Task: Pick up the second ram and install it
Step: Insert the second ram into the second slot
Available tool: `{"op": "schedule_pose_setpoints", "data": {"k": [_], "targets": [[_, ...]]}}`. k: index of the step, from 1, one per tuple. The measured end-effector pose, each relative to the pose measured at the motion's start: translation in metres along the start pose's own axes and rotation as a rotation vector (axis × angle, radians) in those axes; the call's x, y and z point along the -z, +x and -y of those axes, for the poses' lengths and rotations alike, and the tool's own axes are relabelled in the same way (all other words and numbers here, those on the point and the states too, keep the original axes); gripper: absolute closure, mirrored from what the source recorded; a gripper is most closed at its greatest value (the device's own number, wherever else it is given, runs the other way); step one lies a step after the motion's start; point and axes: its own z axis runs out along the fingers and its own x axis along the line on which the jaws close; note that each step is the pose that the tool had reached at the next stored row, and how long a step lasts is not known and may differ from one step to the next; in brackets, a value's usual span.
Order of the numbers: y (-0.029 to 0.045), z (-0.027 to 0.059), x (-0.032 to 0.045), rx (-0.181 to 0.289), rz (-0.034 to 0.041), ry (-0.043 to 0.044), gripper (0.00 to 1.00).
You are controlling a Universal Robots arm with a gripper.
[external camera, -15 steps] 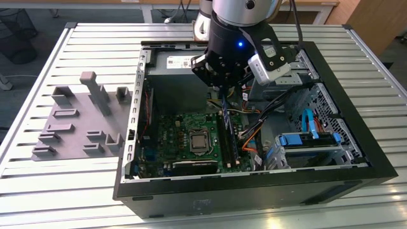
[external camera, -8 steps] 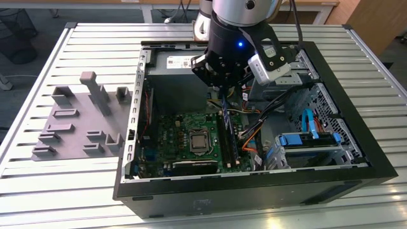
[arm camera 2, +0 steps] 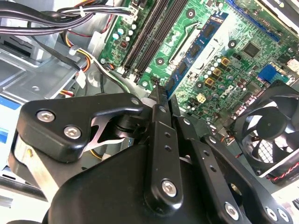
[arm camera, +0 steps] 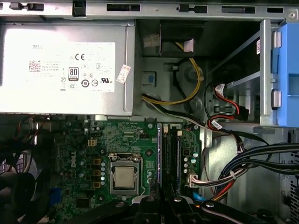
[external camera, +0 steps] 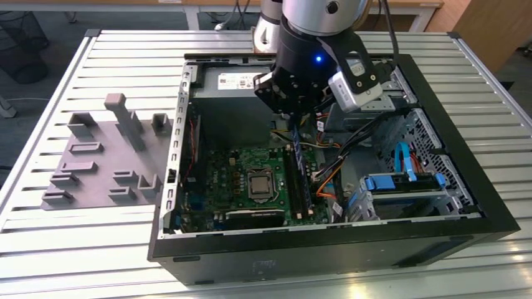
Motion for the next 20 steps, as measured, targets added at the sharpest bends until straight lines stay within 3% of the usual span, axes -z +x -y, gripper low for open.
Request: {"op": "schedule_pose_setpoints", "data": {"k": [20], "targets": [[-0.0002,0.0003,-0.0105,0.000,0.0001,-0.0001,0.86]]}}
